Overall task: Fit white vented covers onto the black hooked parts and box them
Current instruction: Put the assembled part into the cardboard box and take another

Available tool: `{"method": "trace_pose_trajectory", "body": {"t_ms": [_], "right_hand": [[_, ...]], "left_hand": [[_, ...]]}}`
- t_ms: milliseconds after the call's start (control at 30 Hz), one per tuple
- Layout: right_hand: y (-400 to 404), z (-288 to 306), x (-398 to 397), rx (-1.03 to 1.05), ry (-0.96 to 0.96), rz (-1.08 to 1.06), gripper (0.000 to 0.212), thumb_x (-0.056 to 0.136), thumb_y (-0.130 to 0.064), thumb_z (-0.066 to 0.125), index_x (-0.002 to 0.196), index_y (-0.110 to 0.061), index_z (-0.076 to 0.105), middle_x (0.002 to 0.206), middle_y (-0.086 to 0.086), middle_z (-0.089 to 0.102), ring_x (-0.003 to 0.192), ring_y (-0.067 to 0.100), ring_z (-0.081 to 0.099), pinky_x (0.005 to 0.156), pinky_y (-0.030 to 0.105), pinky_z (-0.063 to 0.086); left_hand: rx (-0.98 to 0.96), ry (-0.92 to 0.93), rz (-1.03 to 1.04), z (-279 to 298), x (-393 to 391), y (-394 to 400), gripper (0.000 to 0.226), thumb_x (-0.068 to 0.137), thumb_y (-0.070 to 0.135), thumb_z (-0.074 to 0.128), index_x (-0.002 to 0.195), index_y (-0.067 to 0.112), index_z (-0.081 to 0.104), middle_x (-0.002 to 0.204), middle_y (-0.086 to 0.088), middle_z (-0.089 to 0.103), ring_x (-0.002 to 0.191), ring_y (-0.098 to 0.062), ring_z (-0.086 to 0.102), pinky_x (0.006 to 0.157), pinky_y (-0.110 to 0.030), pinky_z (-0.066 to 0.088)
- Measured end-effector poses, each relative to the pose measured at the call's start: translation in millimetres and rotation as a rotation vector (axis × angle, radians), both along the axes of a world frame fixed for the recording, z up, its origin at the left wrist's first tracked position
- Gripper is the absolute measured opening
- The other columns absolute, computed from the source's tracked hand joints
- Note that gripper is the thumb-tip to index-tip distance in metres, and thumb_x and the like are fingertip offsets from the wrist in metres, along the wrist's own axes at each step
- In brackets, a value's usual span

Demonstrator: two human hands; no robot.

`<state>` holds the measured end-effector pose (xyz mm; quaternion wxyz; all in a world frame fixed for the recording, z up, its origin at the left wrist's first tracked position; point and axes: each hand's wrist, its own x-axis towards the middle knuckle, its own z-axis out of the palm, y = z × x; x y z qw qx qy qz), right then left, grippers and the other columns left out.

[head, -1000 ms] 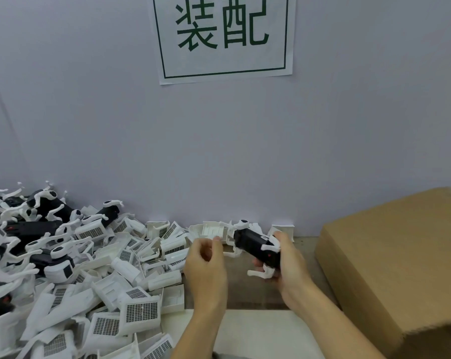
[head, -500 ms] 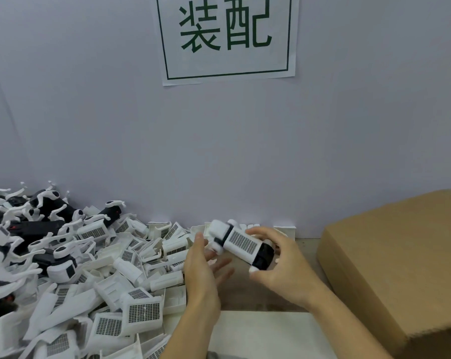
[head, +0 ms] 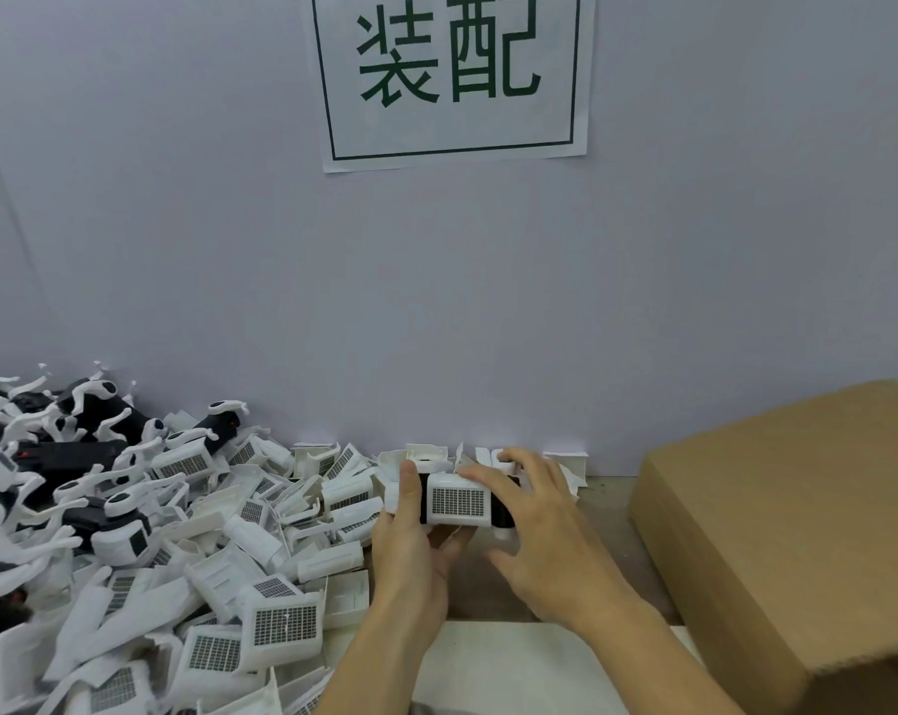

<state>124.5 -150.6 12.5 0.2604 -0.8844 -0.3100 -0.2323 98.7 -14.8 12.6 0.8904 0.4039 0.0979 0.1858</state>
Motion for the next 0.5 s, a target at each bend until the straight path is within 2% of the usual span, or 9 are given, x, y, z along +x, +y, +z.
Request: {"method": "trace_pose_trajectory", "body": {"t_ms": [67,133,200,233,267,333,367,400,500], "right_hand": [[-3.5,0.9,1.9,0.034,-0.025,-0.019,0.063,0.088,-0.034,0.070,0.141,-0.046,0.038,0.135,-0.020,0.029,0.126,0.003,0.032,0.096,0.021,0.045],[-10.9,0.4,3.2,0.118,0.071,-0.036,0.054,0.090,-0.042,0.066,0.139,-0.043,0.044,0.127,-0.019,0.044,0.115,0.001,0.046,0.091,0.023,0.051],[-19.2,2.9,3.2,0.322,0.264,-0.028,0.036,0.091,-0.040,0.062,0.126,-0.033,0.057,0.106,-0.012,0.060,0.088,0.002,0.062,0.068,0.023,0.058],[-22.9,4.8,3.8,0.435,0.349,-0.062,0.024,0.093,-0.036,0.060,0.112,-0.023,0.064,0.092,-0.005,0.064,0.071,0.004,0.064,0.055,0.021,0.055],[-27.0,7.0,5.7,0.532,0.422,-0.122,0.024,0.095,-0.032,0.055,0.097,-0.012,0.067,0.080,0.004,0.066,0.059,0.006,0.063,0.047,0.022,0.050],[-33.4,12.4,8.0,0.790,0.659,-0.176,0.036,0.099,-0.027,0.045,0.079,-0.003,0.060,0.070,0.013,0.064,0.054,0.015,0.062,0.053,0.028,0.054],[-34.0,17.1,7.2,0.977,0.787,-0.126,0.036,0.101,-0.025,0.042,0.079,-0.003,0.059,0.069,0.014,0.063,0.054,0.020,0.063,0.058,0.033,0.057],[-34.5,22.6,5.6,1.164,0.878,-0.050,0.035,0.102,-0.024,0.040,0.082,-0.004,0.059,0.070,0.015,0.062,0.054,0.023,0.063,0.056,0.035,0.057],[-40.1,50.1,-2.3,1.561,0.940,0.271,0.028,0.098,-0.022,0.037,0.086,-0.004,0.055,0.073,0.016,0.060,0.057,0.027,0.064,0.050,0.028,0.054]], "left_hand": [[-0.010,-0.005,-0.037,0.9,-1.4,-0.6,0.057,0.082,0.051,0.061,0.113,0.004,0.069,0.101,-0.019,0.076,0.092,-0.029,0.075,0.064,-0.036,0.062],[0.037,0.016,-0.042,1.4,-0.2,0.0,0.055,0.088,0.054,0.056,0.113,0.006,0.068,0.100,-0.017,0.075,0.090,-0.030,0.075,0.063,-0.037,0.061],[0.197,0.102,0.006,0.5,3.0,1.1,0.049,0.095,0.056,0.049,0.108,0.013,0.067,0.103,-0.012,0.072,0.090,-0.030,0.073,0.063,-0.037,0.059],[0.266,0.135,0.042,-0.6,4.3,1.5,0.045,0.099,0.055,0.045,0.108,0.016,0.065,0.108,-0.010,0.070,0.091,-0.030,0.071,0.063,-0.037,0.056],[0.291,0.149,0.070,-2.1,5.4,1.9,0.040,0.102,0.052,0.043,0.109,0.018,0.062,0.111,-0.009,0.069,0.090,-0.029,0.071,0.062,-0.036,0.054],[0.258,0.157,0.091,-4.5,5.6,2.9,0.029,0.104,0.045,0.042,0.109,0.020,0.057,0.110,-0.010,0.070,0.086,-0.029,0.071,0.061,-0.036,0.052],[0.239,0.171,0.095,-5.7,5.3,3.1,0.026,0.105,0.042,0.042,0.107,0.021,0.056,0.108,-0.010,0.070,0.083,-0.029,0.070,0.060,-0.036,0.051],[0.225,0.189,0.097,-6.7,5.9,2.7,0.025,0.105,0.040,0.042,0.104,0.020,0.056,0.106,-0.009,0.070,0.081,-0.028,0.069,0.059,-0.036,0.050],[0.198,0.233,0.091,-9.5,7.8,0.0,0.026,0.104,0.037,0.042,0.095,0.018,0.058,0.099,-0.011,0.066,0.074,-0.027,0.064,0.059,-0.036,0.047]]}}
